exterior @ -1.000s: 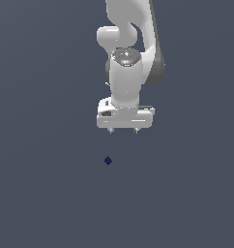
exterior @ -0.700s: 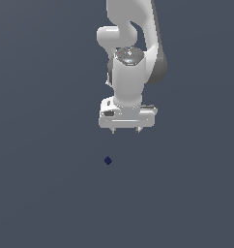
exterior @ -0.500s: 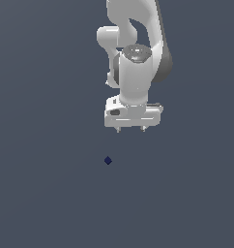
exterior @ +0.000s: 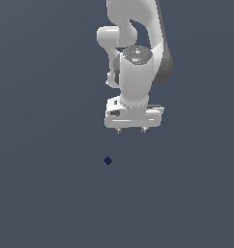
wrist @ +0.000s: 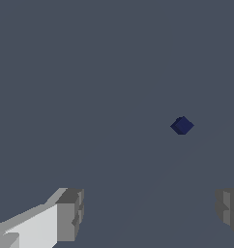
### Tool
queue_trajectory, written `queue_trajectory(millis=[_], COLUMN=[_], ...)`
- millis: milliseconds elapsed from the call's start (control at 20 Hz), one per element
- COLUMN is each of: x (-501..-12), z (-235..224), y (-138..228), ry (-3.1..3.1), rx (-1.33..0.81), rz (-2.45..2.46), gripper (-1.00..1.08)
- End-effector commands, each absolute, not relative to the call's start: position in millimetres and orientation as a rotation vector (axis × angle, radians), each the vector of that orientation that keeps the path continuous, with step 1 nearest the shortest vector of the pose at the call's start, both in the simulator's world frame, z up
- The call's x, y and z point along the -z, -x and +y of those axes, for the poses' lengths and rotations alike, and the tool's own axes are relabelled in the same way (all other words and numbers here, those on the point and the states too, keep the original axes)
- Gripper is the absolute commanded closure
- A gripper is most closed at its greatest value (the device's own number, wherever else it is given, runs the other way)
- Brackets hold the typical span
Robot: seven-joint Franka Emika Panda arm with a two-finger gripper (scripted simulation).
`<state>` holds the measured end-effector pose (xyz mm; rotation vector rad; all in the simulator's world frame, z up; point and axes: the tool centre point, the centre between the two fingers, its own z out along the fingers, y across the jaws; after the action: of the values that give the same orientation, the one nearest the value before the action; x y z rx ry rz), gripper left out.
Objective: Pick up the object and move it to a goal position.
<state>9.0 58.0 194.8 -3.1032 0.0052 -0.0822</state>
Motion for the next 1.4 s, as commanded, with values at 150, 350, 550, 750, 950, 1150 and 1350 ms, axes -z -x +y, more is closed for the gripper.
queue_trajectory(millis=[150, 350, 550, 750, 950, 1150, 1350], x=[-182, -167, -146, -122, -100, -83, -71], z=[48, 37, 21, 2, -15, -28, -38], y=[-17, -25, -35, -45, -52, -56, -59], ry=[3.098, 3.087, 3.065, 3.03, 2.99, 2.953, 2.926], rx=[0.069, 0.055, 0.039, 0.022, 0.011, 0.005, 0.001], rz=[0.135, 0.285, 0.479, 0.699, 0.889, 1.032, 1.13], gripper=[-0.92, -0.92, -0.92, -0.92, -0.92, -0.92, -0.92])
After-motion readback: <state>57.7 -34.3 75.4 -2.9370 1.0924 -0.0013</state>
